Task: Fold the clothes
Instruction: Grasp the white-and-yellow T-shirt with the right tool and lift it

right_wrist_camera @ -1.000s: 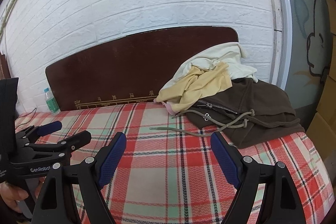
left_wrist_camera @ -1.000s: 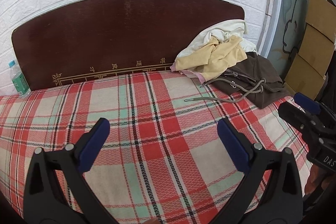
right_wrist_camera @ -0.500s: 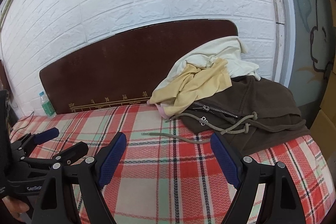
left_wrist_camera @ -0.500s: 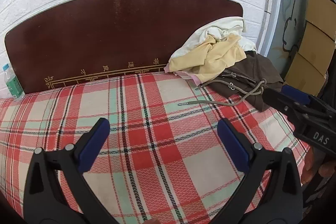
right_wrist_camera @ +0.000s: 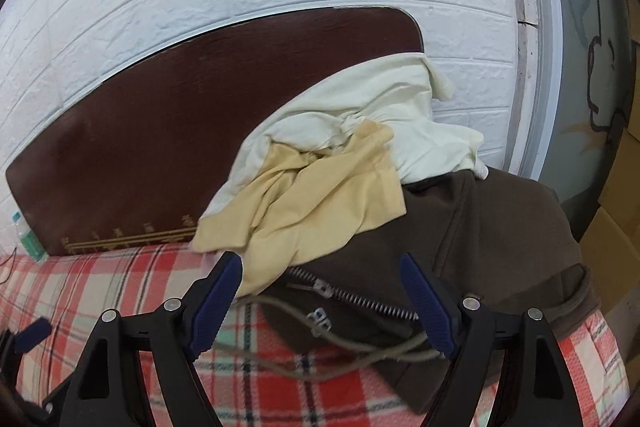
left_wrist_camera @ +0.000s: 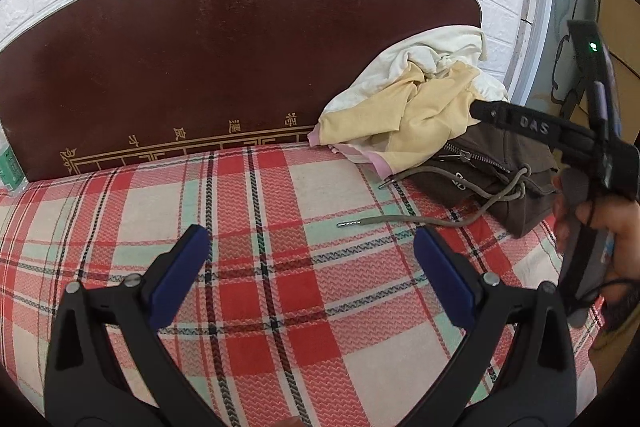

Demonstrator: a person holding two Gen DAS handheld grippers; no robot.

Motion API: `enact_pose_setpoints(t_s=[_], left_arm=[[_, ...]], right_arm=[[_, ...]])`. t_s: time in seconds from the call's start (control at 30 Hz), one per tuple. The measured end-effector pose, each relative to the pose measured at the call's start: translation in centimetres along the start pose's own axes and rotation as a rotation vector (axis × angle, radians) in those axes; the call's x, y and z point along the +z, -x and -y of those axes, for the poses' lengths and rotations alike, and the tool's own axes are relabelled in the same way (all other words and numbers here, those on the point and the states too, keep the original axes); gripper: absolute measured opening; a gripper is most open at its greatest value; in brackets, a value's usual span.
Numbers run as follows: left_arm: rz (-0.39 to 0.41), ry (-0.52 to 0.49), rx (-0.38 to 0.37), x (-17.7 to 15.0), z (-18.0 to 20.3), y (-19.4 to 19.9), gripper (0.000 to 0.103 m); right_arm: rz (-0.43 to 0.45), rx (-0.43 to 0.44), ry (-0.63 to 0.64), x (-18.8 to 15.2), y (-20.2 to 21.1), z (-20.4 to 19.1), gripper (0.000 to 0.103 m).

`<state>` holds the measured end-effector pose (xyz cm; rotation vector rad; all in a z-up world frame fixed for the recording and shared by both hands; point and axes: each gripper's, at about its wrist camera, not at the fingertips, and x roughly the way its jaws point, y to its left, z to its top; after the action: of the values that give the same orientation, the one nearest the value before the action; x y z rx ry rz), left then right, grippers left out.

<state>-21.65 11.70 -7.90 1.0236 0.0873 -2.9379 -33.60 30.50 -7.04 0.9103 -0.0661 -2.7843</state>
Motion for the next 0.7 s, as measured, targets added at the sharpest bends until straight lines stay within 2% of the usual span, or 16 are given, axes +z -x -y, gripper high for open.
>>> enact_pose_setpoints(t_s=[0.13, 0.27, 0.4, 0.43, 0.47, 0.5, 0.53, 0.63, 0.7], left_arm=[[-0.018, 0.016, -0.011, -0.2, -0.6, -0.9, 0.102], [-0.035, 0.033, -0.011, -0.4, -1.4, -1.9, 0.102], [-0.061, 0.042, -0.013, -0.9, -2.2, -2.8, 0.102], [-0.064, 0.046, -0.014, -1.0, -2.3, -2.9, 0.102], [-0.067, 0.050, -0.015, -1.2, -2.5, -3.1, 0.102], [-0.071, 0.054, -0.016, -1.3, -2.7, -3.2, 0.102], [-0.076, 0.058, -0.017, -1.4, -2.8, -3.3, 0.102], [-0.080, 0.064, -0.019, -1.6, -3.0, -3.4, 0.102], [-0.080, 0.065, -0.021, -1.7, -3.0, -3.1, 0.102]], right_arm=[[-0.013, -0.048, -0.007, 2.5, -3.7, 1.6, 0.084], [-0.032, -0.026, -0.028, 4.2, -6.6, 2.3, 0.084], [-0.064, -0.039, 0.031, 4.5, -8.9, 1.6, 0.086], [-0.067, -0.040, 0.047, 4.4, -9.1, 1.3, 0.083], [-0.065, -0.042, 0.066, 4.4, -9.2, 1.1, 0.079], [-0.061, -0.053, 0.086, 4.3, -9.0, 1.1, 0.062], [-0.066, -0.068, 0.102, 4.3, -8.9, 1.1, 0.039], [-0.071, -0.044, 0.068, 4.5, -7.3, 2.3, 0.016], [-0.063, 0.013, 0.031, 4.8, -5.7, 2.9, 0.011]])
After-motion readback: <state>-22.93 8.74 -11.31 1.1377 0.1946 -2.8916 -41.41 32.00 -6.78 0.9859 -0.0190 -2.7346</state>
